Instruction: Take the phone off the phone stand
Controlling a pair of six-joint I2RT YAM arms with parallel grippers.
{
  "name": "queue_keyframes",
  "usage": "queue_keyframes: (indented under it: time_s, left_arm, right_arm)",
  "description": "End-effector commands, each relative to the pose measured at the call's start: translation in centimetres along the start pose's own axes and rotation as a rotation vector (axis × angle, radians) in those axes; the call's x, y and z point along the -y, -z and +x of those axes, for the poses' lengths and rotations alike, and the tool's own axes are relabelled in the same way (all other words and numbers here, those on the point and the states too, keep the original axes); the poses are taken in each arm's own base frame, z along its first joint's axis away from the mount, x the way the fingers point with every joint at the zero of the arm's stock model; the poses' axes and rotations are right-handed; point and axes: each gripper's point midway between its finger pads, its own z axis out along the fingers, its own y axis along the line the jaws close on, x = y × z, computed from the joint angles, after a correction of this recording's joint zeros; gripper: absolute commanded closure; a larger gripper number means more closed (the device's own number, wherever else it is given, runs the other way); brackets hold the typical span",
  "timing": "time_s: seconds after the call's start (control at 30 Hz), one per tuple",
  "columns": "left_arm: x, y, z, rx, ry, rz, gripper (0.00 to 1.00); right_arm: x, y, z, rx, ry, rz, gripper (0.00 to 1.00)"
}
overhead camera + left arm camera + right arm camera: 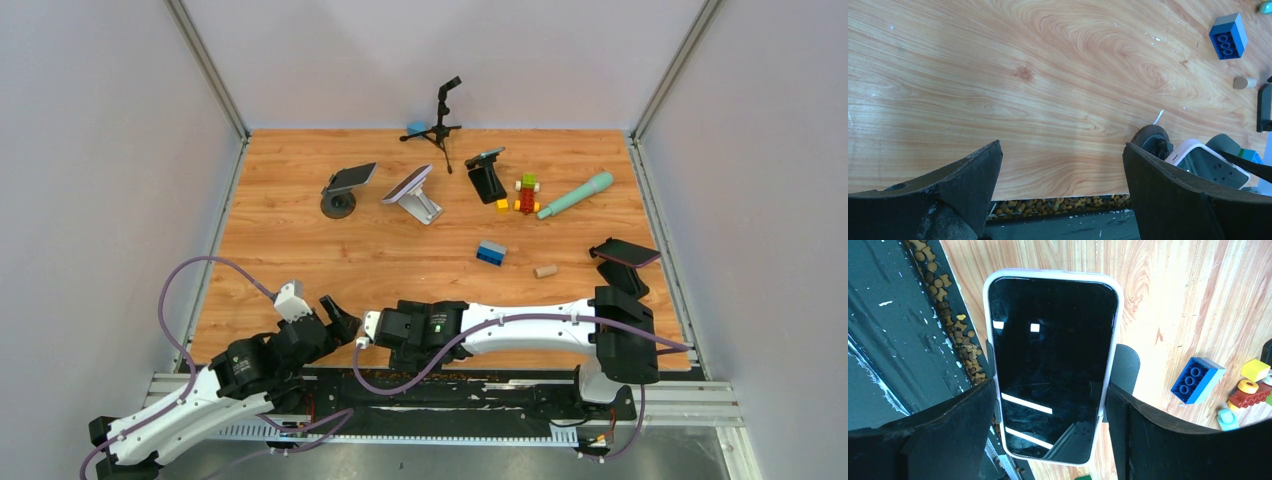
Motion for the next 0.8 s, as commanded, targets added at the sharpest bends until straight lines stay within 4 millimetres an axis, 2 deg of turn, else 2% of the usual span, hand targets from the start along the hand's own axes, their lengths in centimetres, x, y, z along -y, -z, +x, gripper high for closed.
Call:
queue_keyframes:
  time_s: [0.0,0.1,0.27,0.5,0.77]
  left_arm:
    - [0.8,0.5,-1.1,0.038,0.035,0.02,0.02]
    - [0.8,0.5,-1.2,0.04,0.037,0.022,0.02]
    - [0.8,0.5,-1.2,0.041,0.036,0.02,0.02]
    - [0.7,0.5,-1.1,0.039,0.035,0.021,0.02]
    - [0.8,0.5,-1.2,0.043,0.04,0.023,0.02]
  right_arm:
    - [-1.0,-1.2,1.1,-0.06,-0.019,-0.03,0.23]
    - [-0.9,-1.2,1.0,-0.061,-0.018,-0.027,0.24]
    - [-0.9,-1.3,1.0,-0.061,-0.017,-0.025,0.33]
    - [-0.5,-0.2,0.1,-0.035,-0.026,-0.027,0.45]
    - [0.3,1.5,-1.1,0.001,-0.032,-0.018,0.47]
